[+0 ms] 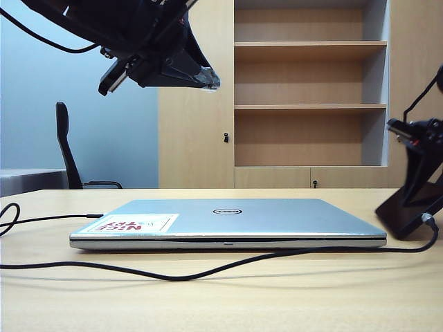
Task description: Pick up the charging cable and the phone, plug the charging cable into the charging port on the phone, and finally place them back on the table.
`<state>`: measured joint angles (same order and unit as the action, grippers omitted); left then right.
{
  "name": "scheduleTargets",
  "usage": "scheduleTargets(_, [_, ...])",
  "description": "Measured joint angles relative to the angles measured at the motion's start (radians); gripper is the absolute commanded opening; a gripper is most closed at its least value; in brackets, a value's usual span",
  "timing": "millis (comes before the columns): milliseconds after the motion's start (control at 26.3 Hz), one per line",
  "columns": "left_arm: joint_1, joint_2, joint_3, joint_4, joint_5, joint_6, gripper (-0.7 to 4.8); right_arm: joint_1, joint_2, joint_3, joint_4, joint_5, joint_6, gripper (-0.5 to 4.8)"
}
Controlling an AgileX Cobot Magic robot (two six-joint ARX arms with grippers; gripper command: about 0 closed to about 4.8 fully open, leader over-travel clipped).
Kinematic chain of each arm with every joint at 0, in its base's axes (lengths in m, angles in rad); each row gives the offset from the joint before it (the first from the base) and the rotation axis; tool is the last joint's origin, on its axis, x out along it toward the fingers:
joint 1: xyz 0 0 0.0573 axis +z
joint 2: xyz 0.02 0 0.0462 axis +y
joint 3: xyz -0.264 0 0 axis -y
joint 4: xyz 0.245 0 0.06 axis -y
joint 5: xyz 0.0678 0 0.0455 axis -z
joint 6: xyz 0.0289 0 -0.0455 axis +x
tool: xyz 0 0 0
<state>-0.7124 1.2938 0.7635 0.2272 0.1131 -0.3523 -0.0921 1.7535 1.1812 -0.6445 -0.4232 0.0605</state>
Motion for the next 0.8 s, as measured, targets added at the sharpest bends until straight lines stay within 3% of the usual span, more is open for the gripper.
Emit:
scheduleTargets(418, [0.010,-0.005,0.000,-0.013,0.000,0.000,-0.06,-0.003,-0.101,0.154,-0.063,0.067,-0.035,1.32])
scheduleTargets(494, [0.011,-0.015,0.000,-0.032,0.000,0.001,-0.06,-0.003,-0.096,0.164,-0.091,0.070,-0.036,0.98])
scheduleTargets(570, [0.011,-0.035,0.000,-0.060,0.000,0.024,-0.06,-0.003,-0.096,0.186,-0.133,0.072,-0.037,0.06])
scheduleTargets(799, [0.053,-0.178,0.000,-0.169,0.002,0.047,-0.06,0.017,-0.243,0.200,-0.166,0.103,-0.039,-0.05])
